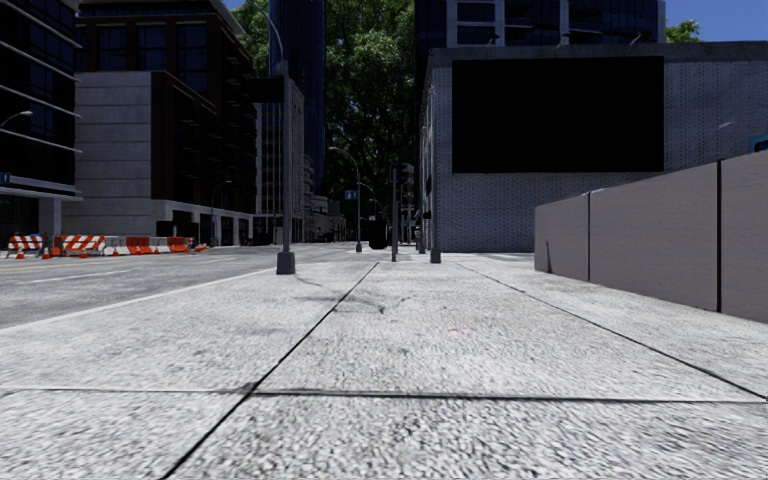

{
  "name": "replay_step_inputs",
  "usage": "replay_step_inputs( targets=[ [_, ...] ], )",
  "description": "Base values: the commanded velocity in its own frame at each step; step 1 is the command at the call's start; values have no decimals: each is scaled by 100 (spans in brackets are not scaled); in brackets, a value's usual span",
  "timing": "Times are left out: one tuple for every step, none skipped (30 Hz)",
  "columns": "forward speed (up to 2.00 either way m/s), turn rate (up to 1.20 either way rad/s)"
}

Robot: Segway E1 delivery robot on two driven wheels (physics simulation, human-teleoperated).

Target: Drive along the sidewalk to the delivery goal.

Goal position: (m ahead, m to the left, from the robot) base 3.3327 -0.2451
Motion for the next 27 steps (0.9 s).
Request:
replay_step_inputs(
  targets=[
    [200,0],
    [200,0],
    [200,0],
    [200,0],
    [200,0],
    [200,0],
    [200,0],
    [200,0],
    [200,0],
    [200,0],
    [200,0],
    [200,0],
    [200,0],
    [200,0],
    [200,0],
    [200,0],
    [200,0],
    [200,0],
    [200,0],
    [200,0],
    [200,-4],
    [200,-4],
    [200,-6],
    [200,-7],
    [200,-7],
    [200,-7],
    [200,-2]
  ],
)
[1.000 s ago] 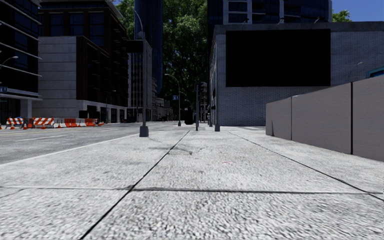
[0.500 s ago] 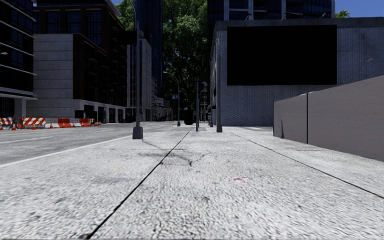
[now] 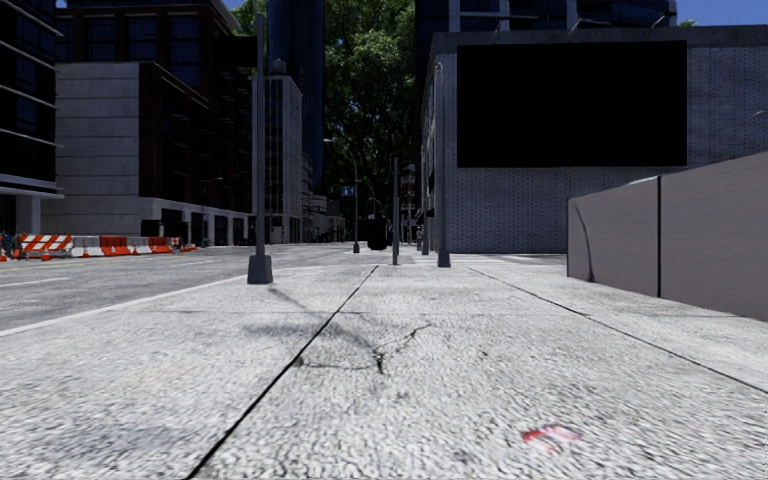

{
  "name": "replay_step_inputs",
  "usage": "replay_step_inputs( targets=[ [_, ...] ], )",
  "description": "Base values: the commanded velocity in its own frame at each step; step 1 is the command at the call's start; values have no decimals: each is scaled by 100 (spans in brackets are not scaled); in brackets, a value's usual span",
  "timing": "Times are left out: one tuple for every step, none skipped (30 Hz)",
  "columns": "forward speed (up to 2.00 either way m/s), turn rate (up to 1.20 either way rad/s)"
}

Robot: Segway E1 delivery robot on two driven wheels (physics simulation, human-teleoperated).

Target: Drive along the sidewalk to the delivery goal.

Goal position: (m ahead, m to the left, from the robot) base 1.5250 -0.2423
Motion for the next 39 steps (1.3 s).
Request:
replay_step_inputs(
  targets=[
    [200,0],
    [200,0],
    [200,0],
    [200,0],
    [200,0],
    [200,0],
    [200,0],
    [200,0],
    [200,0],
    [200,0],
    [200,0],
    [200,0],
    [200,0],
    [200,0],
    [183,0],
    [138,0],
    [138,0],
    [103,0],
    [90,0],
    [86,0],
    [86,0],
    [85,0],
    [85,0],
    [85,0],
    [85,0],
    [84,0],
    [84,0],
    [83,0],
    [83,0],
    [0,0],
    [0,0],
    [0,0],
    [0,0],
    [0,0],
    [0,0],
    [0,0],
    [0,0],
    [0,0],
    [0,0]
  ],
)
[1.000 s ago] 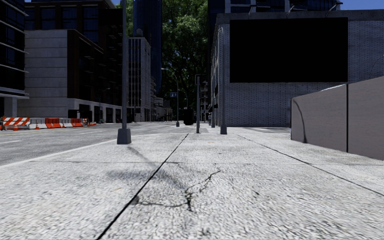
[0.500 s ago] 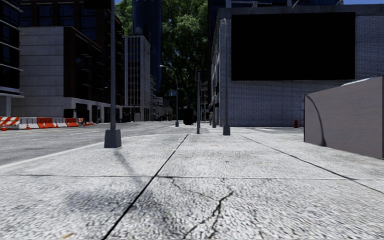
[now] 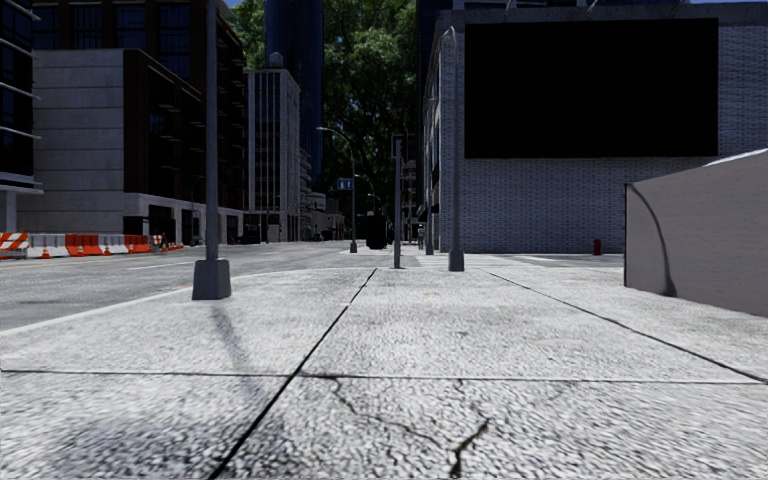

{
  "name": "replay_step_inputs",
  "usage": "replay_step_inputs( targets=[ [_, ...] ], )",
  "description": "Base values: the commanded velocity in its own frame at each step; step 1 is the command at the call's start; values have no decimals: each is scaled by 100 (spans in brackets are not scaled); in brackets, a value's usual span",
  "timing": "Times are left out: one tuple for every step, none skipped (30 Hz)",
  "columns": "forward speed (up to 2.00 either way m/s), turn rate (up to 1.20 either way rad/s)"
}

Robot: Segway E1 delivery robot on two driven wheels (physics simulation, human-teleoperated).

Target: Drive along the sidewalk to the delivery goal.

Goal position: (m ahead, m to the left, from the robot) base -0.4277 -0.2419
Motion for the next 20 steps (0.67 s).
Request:
replay_step_inputs(
  targets=[
    [0,0],
    [0,0],
    [0,0],
    [0,0],
    [0,0],
    [0,0],
    [0,0],
    [0,0],
    [0,0],
    [0,0],
    [0,0],
    [0,0],
    [0,0],
    [0,0],
    [0,0],
    [0,0],
    [0,0],
    [0,0],
    [0,0],
    [0,0]
  ],
)
